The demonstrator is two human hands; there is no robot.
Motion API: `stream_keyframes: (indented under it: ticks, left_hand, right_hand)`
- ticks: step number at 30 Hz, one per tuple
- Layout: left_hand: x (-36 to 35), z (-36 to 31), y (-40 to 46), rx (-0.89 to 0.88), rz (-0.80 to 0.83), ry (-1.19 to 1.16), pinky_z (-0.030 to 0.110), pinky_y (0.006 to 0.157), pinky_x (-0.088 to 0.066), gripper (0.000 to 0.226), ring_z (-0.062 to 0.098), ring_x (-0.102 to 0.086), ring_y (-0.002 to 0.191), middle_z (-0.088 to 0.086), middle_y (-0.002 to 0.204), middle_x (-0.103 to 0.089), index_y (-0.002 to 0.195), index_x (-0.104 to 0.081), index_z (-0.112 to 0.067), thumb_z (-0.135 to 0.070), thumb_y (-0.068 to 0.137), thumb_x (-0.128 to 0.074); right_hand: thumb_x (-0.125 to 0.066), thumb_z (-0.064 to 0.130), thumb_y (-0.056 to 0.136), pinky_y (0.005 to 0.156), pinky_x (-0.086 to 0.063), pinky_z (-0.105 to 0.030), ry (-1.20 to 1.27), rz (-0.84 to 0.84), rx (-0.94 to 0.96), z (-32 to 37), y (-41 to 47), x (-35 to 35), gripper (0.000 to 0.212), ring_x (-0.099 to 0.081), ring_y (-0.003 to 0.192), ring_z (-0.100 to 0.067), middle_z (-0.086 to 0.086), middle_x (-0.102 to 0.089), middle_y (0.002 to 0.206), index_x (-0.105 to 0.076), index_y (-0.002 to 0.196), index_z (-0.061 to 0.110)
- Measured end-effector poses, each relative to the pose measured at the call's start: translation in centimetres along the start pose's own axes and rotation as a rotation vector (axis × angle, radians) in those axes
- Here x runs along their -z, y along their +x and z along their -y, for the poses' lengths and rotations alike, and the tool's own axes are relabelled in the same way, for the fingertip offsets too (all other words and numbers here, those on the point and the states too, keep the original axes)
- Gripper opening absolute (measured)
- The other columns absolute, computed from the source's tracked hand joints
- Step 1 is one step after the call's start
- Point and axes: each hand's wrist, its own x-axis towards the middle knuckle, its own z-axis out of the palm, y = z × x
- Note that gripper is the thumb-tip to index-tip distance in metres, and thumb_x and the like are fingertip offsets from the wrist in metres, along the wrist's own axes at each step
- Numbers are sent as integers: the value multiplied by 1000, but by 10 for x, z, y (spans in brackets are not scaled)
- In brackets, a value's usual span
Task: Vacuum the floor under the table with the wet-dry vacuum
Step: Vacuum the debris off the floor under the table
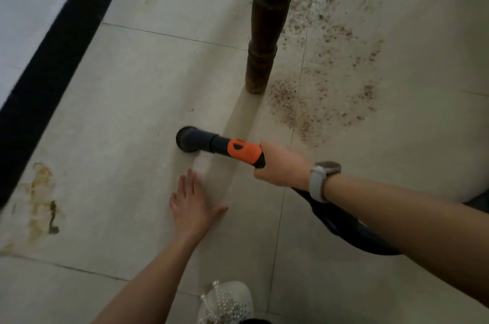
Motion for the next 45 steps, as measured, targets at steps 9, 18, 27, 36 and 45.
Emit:
stream_keyframes:
  ticks: [9, 18, 27, 36, 45]
  left_hand:
    - [5, -11, 1, 40, 31, -16, 42, 116, -12, 102, 23, 3, 146, 2, 159, 3, 150, -6, -17, -53, 76, -67]
    - [-1, -49, -3, -133, 94, 77, 46, 115, -14, 90, 31, 2, 145, 6, 158, 5, 148, -7, -23, -50, 82, -62]
    - [-9, -88, -10, -268, 165, 176, 49, 116, -14, 91, 33, 5, 144, 8, 158, 8, 149, -5, -22, -50, 83, -61]
    - [-22, -114, -17, -359, 158, 247, 49, 116, -14, 87, 31, 3, 145, 3, 159, 7, 150, -5, -27, -53, 85, -57]
    - [-25, -108, -19, -445, 136, 275, 43, 116, -9, 76, 24, 4, 146, -2, 159, 6, 150, -7, -32, -52, 90, -49]
  right_hand:
    - [-56, 29, 86, 63, -38, -30, -79, -166, -146, -45, -23, 13, 23, -57, 82, -30, -6, -53, 85, -45, 100, 15]
    - [-56, 31, 85, 68, -44, -34, -81, -256, -265, -95, -44, 24, 29, -61, 89, -33, -14, -63, 98, -51, 106, 12]
    - [-56, 30, 85, 66, -40, -31, -83, -259, -322, -145, -88, 21, 25, -60, 88, -33, -13, -63, 98, -50, 103, 13]
    - [-56, 31, 86, 62, -38, -30, -147, -332, -418, -189, -127, 22, 21, -61, 86, -33, -11, -64, 96, -48, 99, 16]
    - [-55, 30, 87, 65, -42, -32, -120, -332, -399, -175, -118, 15, 26, -61, 86, -35, -12, -64, 96, -48, 105, 12]
